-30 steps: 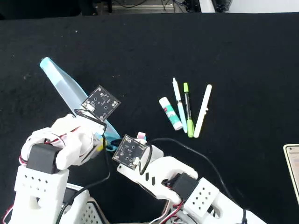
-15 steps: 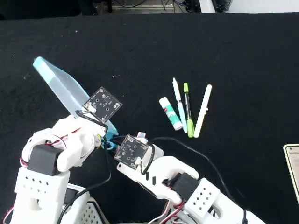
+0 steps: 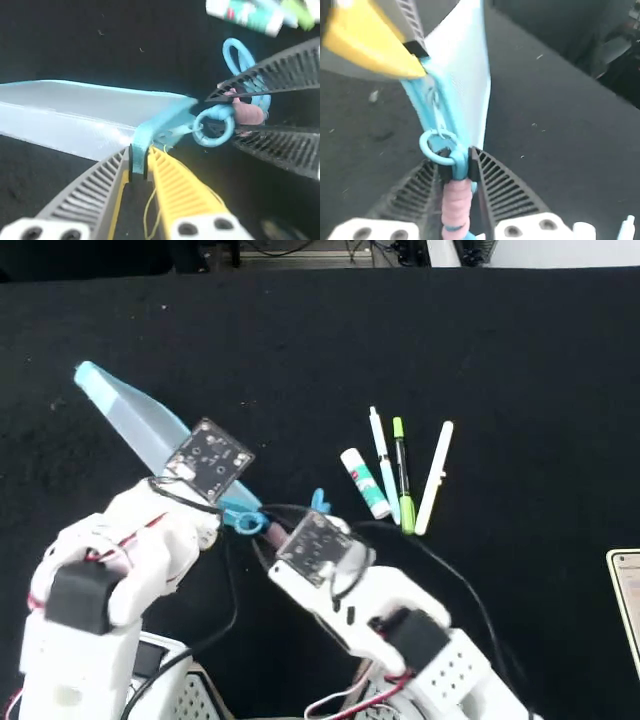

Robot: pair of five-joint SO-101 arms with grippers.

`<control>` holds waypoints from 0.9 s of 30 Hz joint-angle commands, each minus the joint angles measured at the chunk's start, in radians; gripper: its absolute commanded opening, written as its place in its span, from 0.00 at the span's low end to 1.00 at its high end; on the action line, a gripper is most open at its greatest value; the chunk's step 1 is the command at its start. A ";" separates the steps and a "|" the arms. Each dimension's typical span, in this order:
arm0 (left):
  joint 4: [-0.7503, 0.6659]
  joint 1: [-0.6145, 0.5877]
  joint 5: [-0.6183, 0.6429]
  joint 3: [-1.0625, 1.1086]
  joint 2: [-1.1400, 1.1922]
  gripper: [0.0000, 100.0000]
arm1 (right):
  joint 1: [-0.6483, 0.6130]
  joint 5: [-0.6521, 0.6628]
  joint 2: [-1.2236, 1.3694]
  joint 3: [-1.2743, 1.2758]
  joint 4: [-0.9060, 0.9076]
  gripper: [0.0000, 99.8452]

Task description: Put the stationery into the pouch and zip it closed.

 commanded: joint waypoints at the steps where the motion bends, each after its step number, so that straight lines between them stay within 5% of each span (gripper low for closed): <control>1: -0.021 -0.019 0.061 -0.093 -0.043 0.03 | 0.055 0.003 -0.137 -0.071 0.143 0.01; 9: -0.011 -0.030 0.135 -0.278 -0.048 0.03 | 0.072 0.150 -0.208 -0.260 0.301 0.01; 21: 0.144 -0.028 0.173 -0.509 0.133 0.03 | 0.071 0.164 0.352 -0.765 0.454 0.01; 27: 0.270 -0.030 0.169 -0.677 0.261 0.03 | 0.071 0.166 0.404 -0.943 0.585 0.01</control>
